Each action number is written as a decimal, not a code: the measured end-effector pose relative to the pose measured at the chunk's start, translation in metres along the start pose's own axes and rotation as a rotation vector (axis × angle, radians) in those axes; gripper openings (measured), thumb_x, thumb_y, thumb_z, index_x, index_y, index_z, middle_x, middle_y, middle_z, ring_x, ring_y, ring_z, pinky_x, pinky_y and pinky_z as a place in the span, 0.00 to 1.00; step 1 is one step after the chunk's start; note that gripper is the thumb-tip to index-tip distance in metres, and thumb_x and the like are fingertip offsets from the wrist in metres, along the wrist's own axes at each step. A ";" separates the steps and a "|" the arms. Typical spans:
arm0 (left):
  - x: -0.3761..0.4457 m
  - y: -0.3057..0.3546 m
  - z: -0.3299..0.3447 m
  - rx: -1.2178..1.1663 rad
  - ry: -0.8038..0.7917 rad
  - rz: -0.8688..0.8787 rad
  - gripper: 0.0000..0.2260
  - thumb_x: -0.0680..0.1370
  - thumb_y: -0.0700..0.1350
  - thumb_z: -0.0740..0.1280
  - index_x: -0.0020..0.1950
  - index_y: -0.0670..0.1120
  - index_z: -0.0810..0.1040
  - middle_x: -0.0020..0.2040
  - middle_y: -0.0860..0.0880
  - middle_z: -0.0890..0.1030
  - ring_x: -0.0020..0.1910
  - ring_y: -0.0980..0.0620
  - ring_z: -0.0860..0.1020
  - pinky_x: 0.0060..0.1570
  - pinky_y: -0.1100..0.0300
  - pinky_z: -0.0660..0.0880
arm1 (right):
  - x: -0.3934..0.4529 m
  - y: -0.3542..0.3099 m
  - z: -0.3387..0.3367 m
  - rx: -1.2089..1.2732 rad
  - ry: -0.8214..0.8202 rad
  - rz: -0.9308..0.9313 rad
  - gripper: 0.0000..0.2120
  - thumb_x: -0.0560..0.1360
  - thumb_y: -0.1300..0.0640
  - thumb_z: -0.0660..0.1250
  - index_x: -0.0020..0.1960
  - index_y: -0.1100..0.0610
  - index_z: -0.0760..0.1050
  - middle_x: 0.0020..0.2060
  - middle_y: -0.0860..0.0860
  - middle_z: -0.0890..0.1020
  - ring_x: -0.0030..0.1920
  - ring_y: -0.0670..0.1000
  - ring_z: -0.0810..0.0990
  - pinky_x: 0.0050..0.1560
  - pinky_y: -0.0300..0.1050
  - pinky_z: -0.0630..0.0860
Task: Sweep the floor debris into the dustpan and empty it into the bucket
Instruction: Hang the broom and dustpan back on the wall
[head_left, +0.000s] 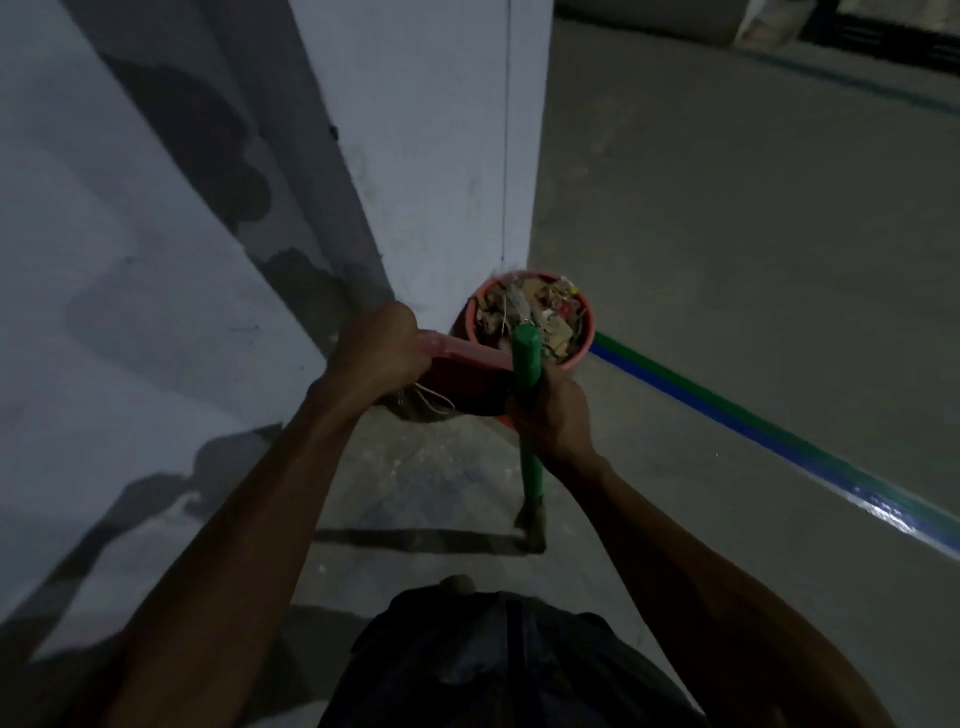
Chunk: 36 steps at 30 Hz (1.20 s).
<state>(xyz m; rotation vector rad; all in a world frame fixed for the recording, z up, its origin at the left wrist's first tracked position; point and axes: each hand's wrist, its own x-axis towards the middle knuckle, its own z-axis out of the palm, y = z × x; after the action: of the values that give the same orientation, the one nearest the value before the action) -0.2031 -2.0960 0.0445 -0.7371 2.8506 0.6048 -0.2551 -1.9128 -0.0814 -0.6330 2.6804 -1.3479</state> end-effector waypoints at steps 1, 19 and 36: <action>-0.005 0.004 -0.003 -0.040 0.001 -0.022 0.07 0.77 0.44 0.68 0.45 0.39 0.81 0.34 0.45 0.79 0.32 0.49 0.79 0.29 0.60 0.75 | 0.003 0.000 -0.005 -0.006 -0.015 -0.008 0.11 0.71 0.61 0.72 0.52 0.55 0.75 0.48 0.51 0.82 0.46 0.49 0.78 0.46 0.43 0.76; -0.115 -0.021 0.011 -0.997 0.445 -0.382 0.23 0.73 0.32 0.70 0.67 0.41 0.70 0.42 0.42 0.81 0.34 0.54 0.80 0.33 0.64 0.76 | 0.017 -0.039 -0.028 -0.057 -0.240 -0.194 0.12 0.74 0.53 0.69 0.53 0.59 0.75 0.42 0.55 0.81 0.42 0.58 0.80 0.39 0.47 0.72; -0.127 -0.051 0.035 0.021 0.733 -0.217 0.13 0.75 0.51 0.71 0.54 0.44 0.82 0.52 0.45 0.75 0.51 0.45 0.73 0.41 0.56 0.72 | 0.010 -0.088 0.030 0.021 -0.341 -0.197 0.08 0.75 0.56 0.69 0.51 0.56 0.73 0.30 0.40 0.73 0.27 0.27 0.73 0.21 0.24 0.64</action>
<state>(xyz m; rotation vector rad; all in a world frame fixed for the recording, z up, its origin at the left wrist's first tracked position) -0.0658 -2.0673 0.0238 -1.5032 3.3125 0.3088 -0.2280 -1.9855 -0.0300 -1.0428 2.3797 -1.1779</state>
